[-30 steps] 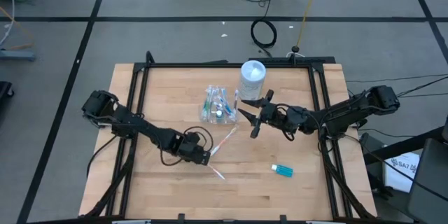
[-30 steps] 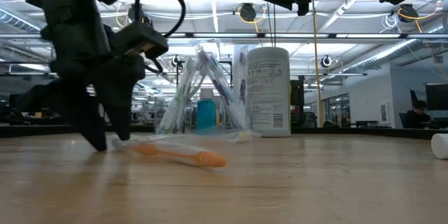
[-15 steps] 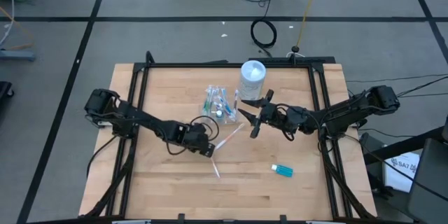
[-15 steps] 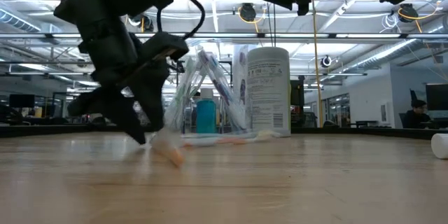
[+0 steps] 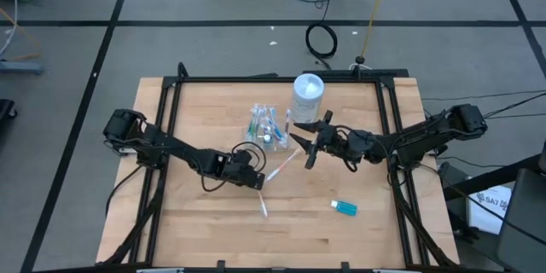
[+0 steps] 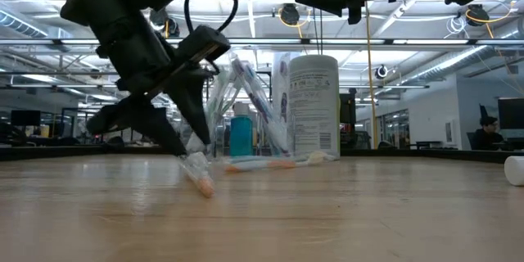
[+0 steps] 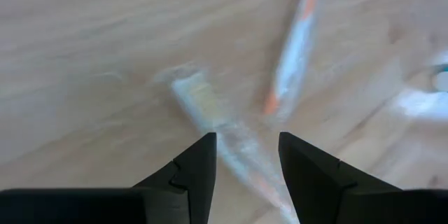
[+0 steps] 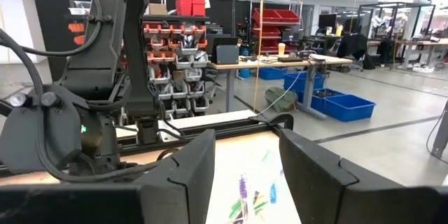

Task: Pick & Place toothbrushing station
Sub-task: Put the bottom orange toothbrush into the transparent organizer

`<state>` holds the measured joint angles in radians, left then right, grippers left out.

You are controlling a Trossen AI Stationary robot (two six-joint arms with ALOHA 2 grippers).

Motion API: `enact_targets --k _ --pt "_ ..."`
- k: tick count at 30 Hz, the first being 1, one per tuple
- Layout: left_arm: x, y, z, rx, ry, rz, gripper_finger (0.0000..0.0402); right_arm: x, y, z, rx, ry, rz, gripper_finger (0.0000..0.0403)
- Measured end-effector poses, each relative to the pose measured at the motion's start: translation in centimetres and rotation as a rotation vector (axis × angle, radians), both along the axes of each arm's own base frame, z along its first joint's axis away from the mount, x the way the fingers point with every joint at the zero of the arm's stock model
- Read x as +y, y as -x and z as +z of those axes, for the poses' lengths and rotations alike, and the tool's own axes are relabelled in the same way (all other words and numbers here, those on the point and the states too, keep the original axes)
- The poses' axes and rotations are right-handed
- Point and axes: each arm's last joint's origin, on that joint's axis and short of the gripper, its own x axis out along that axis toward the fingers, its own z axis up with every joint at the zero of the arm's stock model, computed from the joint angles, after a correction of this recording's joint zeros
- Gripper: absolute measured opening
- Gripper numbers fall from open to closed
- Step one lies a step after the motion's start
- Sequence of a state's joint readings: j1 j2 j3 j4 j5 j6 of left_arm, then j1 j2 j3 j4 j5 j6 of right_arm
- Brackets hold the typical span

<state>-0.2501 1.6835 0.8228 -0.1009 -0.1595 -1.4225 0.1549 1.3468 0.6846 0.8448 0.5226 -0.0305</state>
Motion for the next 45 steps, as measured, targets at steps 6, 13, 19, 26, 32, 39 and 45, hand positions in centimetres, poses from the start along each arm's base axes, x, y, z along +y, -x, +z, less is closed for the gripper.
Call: enact_targets --k 6,13,19,26,32,39,45 --pt "0.2 -0.1 -0.2 0.004 0.002 0.009 0.0159 0.0 0.0 -0.1 0.012 0.002 0.0 0.0151" --pt "0.5 0.1 -0.8 0.057 0.012 0.058 0.0159 0.0 0.0 -0.1 0.012 0.001 0.0 0.0151" --pt "1.2 0.3 -1.2 0.112 0.005 0.062 0.0158 0.0 0.0 -0.1 0.012 0.001 0.0 0.0151" --pt "2.0 0.3 -1.3 0.139 -0.054 0.017 0.0141 0.0 0.0 -0.1 0.012 0.001 0.0 0.0151" --pt "2.2 0.2 -1.3 0.117 -0.095 0.002 0.0079 0.0 0.0 -0.1 0.012 0.001 0.0 0.0151" --pt "2.2 0.1 -1.3 0.121 -0.15 -0.099 0.0025 0.0 0.0 -0.1 0.012 0.001 0.0 0.0151" --pt "2.4 0.1 -0.5 0.083 -0.233 -0.149 0.0004 0.0 0.0 -0.2 0.02 0.003 0.0 0.0151"
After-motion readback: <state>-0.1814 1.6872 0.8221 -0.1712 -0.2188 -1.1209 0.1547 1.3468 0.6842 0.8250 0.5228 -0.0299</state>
